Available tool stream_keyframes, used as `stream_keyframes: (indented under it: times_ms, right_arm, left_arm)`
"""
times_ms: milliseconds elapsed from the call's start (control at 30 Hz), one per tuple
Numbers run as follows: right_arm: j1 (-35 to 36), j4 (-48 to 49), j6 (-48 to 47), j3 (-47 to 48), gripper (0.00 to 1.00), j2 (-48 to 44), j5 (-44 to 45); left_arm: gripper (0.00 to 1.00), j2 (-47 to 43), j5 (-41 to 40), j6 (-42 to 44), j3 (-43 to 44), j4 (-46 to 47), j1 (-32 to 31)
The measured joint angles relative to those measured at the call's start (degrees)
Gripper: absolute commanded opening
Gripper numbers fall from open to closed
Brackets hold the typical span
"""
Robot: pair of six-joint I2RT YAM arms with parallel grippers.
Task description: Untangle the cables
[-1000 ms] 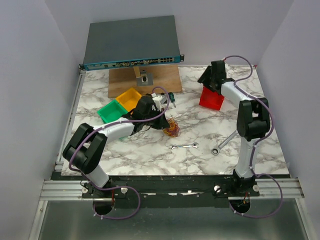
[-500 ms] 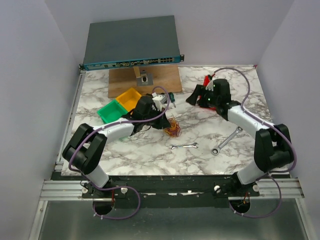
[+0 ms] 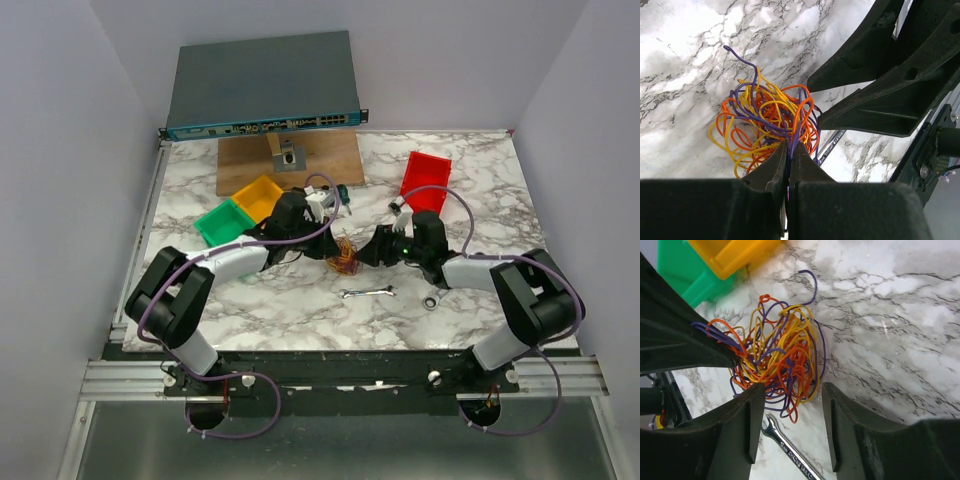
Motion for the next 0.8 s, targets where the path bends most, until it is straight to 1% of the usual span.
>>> stream_keyframes:
  times_ms: [67, 133, 167, 200, 233, 333, 433, 533, 667, 800]
  right_arm:
    - [0.0, 4.52, 0.92, -1.01, 0.41, 1.73, -1.79]
    - [0.0, 9.14, 2.12, -1.6, 0.17, 4.13, -3.89]
    - [0.0, 10.95, 2.71, -1.84, 0.1, 5.27, -4.7]
    - [0.0, 12.22, 3.15, -1.99, 0.04, 6.14, -5.33]
    - [0.0, 12.81, 3.41, -2.03, 0.01, 6.73, -5.51]
    - [0.0, 13.31, 3.67, -2.75, 0.01, 5.92, -4.17]
    - [0.11, 12.44, 3.63, -5.53, 0.01, 0.35, 3.21]
    - [0.2, 11.06, 4.44, -9.35, 0.01, -9.11, 16.37]
    - [0.2, 10.69, 7.28, -16.17, 0.01, -23.61, 35.71]
    - [0.17, 9.29, 9.7, -20.24, 0.0, -31.65, 48.41]
  left_arm:
    - [0.0, 0.31, 0.0, 0.11, 0.33, -0.63, 0.0]
    - [0.0, 0.9, -0.02, 0.17, 1.01, -1.18, 0.0]
    - [0.0, 1.46, -0.04, 0.2, 1.46, -1.51, 0.0]
    - [0.0, 1.81, -0.04, 0.2, 1.79, -1.75, 0.0]
    - [0.0, 2.14, -0.11, 0.22, 2.08, -2.16, 0.0]
    - [0.0, 2.36, -1.49, 0.39, 2.43, -3.8, 0.0]
    - [0.0, 1.86, -5.09, 0.28, 2.08, -4.63, 0.33]
    - [0.0, -1.53, -8.26, -0.5, -0.68, -4.09, 1.57]
    - [0.0, -10.27, -13.53, -2.69, -7.37, -2.08, 5.25]
    - [0.0, -14.38, -19.91, -4.28, -9.73, -1.33, 6.71]
